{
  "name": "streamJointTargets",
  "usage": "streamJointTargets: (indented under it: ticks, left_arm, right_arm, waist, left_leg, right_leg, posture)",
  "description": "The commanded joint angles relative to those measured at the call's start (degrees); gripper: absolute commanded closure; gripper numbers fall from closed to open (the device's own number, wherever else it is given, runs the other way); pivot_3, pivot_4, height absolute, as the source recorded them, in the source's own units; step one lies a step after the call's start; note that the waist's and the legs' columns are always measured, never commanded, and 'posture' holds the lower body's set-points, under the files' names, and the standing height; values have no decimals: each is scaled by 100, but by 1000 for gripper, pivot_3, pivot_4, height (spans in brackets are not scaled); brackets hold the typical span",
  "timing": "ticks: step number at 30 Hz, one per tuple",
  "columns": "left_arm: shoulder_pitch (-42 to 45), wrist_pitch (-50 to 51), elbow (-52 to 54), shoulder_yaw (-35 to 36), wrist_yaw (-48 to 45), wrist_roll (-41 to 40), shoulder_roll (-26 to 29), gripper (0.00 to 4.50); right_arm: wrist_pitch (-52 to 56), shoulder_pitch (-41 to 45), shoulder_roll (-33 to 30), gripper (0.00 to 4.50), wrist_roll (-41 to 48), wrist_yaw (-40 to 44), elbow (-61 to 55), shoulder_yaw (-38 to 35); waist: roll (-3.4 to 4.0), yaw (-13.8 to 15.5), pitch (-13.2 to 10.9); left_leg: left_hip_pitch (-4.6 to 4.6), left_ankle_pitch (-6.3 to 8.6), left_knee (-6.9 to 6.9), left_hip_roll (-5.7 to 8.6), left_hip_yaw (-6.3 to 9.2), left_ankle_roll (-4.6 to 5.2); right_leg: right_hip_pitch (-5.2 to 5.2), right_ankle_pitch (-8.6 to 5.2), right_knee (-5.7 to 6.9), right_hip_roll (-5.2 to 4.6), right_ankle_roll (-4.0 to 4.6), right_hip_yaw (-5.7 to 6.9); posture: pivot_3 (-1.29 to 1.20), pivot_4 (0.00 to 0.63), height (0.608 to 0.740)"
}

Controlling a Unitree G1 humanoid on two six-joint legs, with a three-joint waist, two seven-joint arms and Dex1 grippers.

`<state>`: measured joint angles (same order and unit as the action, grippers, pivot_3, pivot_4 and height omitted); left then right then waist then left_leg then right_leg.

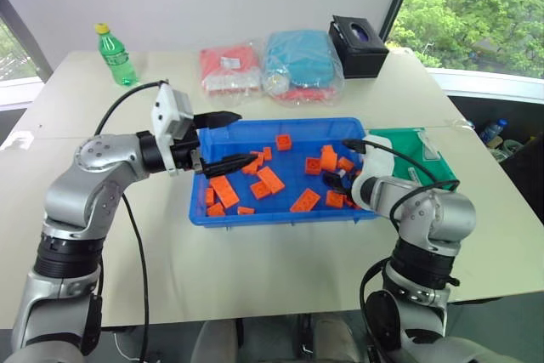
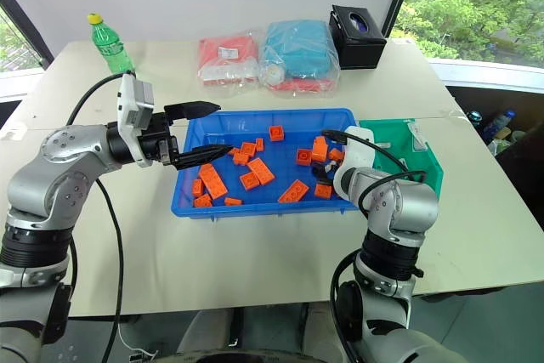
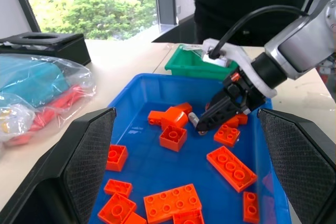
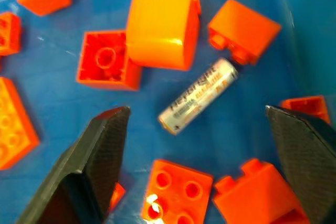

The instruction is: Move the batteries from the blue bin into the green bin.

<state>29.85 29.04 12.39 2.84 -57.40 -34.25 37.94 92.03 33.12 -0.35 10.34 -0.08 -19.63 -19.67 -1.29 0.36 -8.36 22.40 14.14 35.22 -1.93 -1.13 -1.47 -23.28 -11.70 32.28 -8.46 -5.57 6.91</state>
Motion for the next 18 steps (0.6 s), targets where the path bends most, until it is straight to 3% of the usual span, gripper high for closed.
streamJointTargets:
  ticks: [1,11,14,18]
  left_arm:
    - [114,-68,109,85,-17,-5,46,0]
    - [113,-41,147,128,34,-21,65,0]
    - [109,-38,144,145,29,-28,76,0]
    - [116,-31,137,134,33,-29,65,0]
  right_arm:
    - [-201,119,24,262,-44,-2,290,-33]
    - [-828,47,106,262,10,63,1023,221]
    - [-812,-35,91,992,30,82,937,283]
    - [-790,-94,9,3041,63,150,826,434]
  waist:
    - [-1,4,0]
    - [-13,-24,8]
    - [-16,-31,10]
    - [-15,-67,10]
  left_leg:
    - [0,0,0,0,0,0]
    - [-6,0,1,-1,1,0]
    - [-6,0,1,-2,1,0]
    - [-6,0,-1,-2,2,0]
  right_leg:
    - [0,0,0,0,0,0]
    - [2,-1,-3,0,-1,0]
    - [4,-1,-3,1,0,0]
    - [3,-1,-2,1,0,0]
  posture:
    - [0,150,724]
    - [0,150,724]
    - [0,150,724]
    - [0,150,724]
